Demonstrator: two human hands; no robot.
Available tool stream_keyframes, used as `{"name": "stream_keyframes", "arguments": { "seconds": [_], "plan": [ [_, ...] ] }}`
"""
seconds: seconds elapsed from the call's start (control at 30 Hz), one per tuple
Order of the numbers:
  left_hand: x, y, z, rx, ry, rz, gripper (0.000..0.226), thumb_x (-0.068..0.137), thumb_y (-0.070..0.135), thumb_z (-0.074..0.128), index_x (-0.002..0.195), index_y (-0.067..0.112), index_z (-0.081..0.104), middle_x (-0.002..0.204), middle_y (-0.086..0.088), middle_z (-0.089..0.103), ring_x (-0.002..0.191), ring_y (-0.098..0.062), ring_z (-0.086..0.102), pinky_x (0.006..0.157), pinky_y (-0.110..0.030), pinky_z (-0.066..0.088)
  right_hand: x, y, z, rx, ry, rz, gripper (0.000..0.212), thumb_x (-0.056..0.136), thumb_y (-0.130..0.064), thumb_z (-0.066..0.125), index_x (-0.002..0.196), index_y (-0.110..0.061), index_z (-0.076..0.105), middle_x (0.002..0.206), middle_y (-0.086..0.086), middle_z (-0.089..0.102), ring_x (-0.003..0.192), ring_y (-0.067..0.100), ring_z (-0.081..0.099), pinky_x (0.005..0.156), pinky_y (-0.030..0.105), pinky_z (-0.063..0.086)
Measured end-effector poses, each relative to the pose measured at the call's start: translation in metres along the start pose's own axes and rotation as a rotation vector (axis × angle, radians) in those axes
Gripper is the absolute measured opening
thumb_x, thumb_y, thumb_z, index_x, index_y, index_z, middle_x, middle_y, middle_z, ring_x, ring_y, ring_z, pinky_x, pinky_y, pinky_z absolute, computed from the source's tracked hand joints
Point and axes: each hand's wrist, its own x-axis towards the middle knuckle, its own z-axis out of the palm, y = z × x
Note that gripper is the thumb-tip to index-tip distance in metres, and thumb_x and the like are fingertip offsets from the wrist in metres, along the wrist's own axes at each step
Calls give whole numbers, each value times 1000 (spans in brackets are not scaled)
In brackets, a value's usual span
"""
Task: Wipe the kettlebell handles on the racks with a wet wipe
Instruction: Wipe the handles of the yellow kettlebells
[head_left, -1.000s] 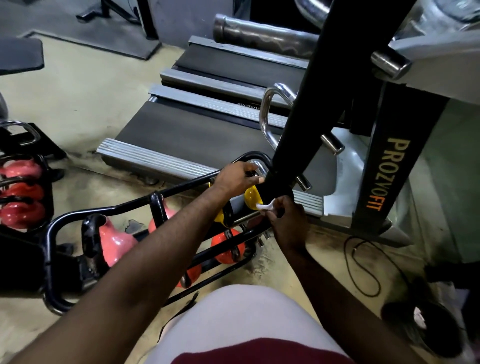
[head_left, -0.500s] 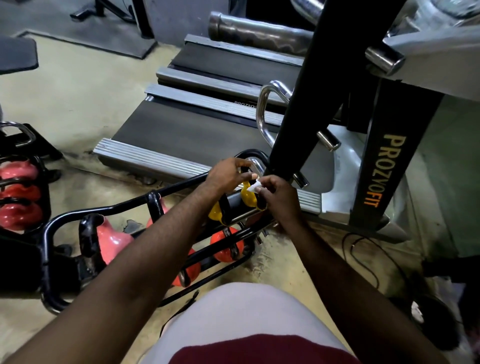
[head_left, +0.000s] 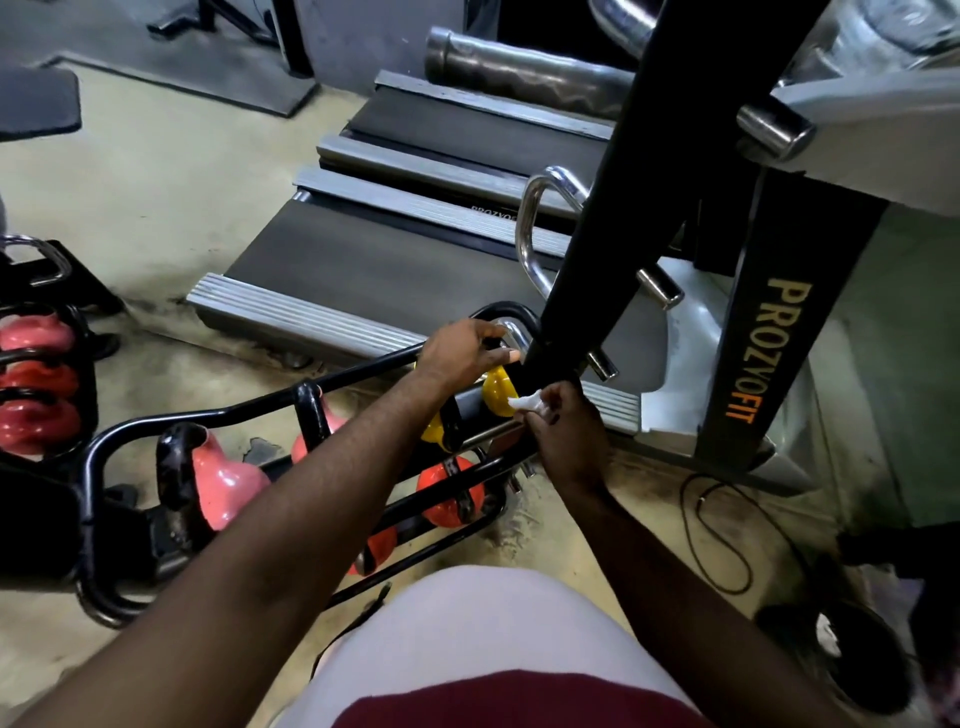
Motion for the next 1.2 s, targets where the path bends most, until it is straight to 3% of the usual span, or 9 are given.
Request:
{"name": "stream_keyframes", "arguments": {
  "seconds": [0.13, 0.33, 0.4, 0.5, 0.57, 0.77, 0.87, 1.07, 1.2],
  "plan": [
    [6, 11, -1, 23, 13, 49, 49, 81, 58, 69, 120, 28, 69, 116, 1, 72, 104, -21, 67, 86, -33, 54, 15, -6, -7, 127, -3, 61, 27, 80, -26, 78, 102, -24, 65, 94, -6, 71, 86, 13, 65, 70, 25, 44],
    [3, 5, -1, 22, 19, 45, 38, 89, 57, 59, 114, 30, 72, 104, 0, 75, 97, -21, 69, 81, -34, 55, 25, -25, -1, 109, -15, 14, 23, 81, -24, 76, 89, -24, 54, 83, -8, 61, 75, 10, 57, 57, 18, 33],
    [2, 7, 0, -5, 2, 19, 43, 95, 59, 48, 110, 28, 73, 95, -2, 75, 89, -21, 68, 74, -32, 52, 17, -16, -1, 101, -15, 10, 29, 79, -21, 77, 85, -25, 49, 81, -8, 57, 73, 10, 53, 58, 19, 30],
    [-2, 17, 0, -44, -37, -10, 53, 97, 64, 36, 84, 25, 69, 78, -7, 70, 72, -20, 63, 59, -27, 39, 6, -2, -5, 85, -8, 51, 34, 76, -21, 80, 84, -25, 48, 83, -7, 58, 76, 12, 53, 62, 25, 32],
    [-3, 23, -6, -76, -29, -32, 67, 96, 69, 29, 78, 17, 67, 76, -11, 69, 70, -21, 62, 59, -27, 36, 16, -10, -6, 76, -17, 54, 32, 75, -22, 79, 83, -25, 48, 82, -7, 59, 77, 15, 55, 59, 27, 29],
    [-8, 22, -12, -119, -81, -105, 85, 91, 78, 14, 108, 20, 74, 98, -9, 71, 96, -25, 62, 85, -36, 49, 56, -40, 3, 75, -45, 16, 35, 74, -44, 76, 81, -21, 50, 74, -7, 59, 70, 17, 56, 61, 35, 43],
    [-8, 23, -13, -141, -103, -100, 90, 88, 80, 10, 113, 20, 72, 114, -10, 70, 110, -26, 62, 95, -37, 47, 43, -28, -4, 72, -42, 9, 31, 78, -41, 76, 89, -20, 55, 82, -7, 63, 76, 18, 59, 62, 33, 42],
    [-21, 29, -25, -216, -164, -46, 65, 100, 62, 23, 146, 22, 45, 150, -6, 47, 139, -22, 41, 111, -32, 30, 20, -2, -18, 125, -139, 86, 21, 80, -31, 78, 90, -25, 60, 86, -6, 64, 81, 14, 60, 65, 26, 36],
    [-35, 21, -10, -98, 29, 14, 49, 102, 37, 44, 146, 16, 44, 147, -7, 51, 134, -23, 48, 109, -33, 37, 36, -9, -21, 296, -138, 112, 24, 81, -32, 78, 99, -24, 64, 94, -7, 70, 88, 8, 66, 74, 27, 51]
  ]
}}
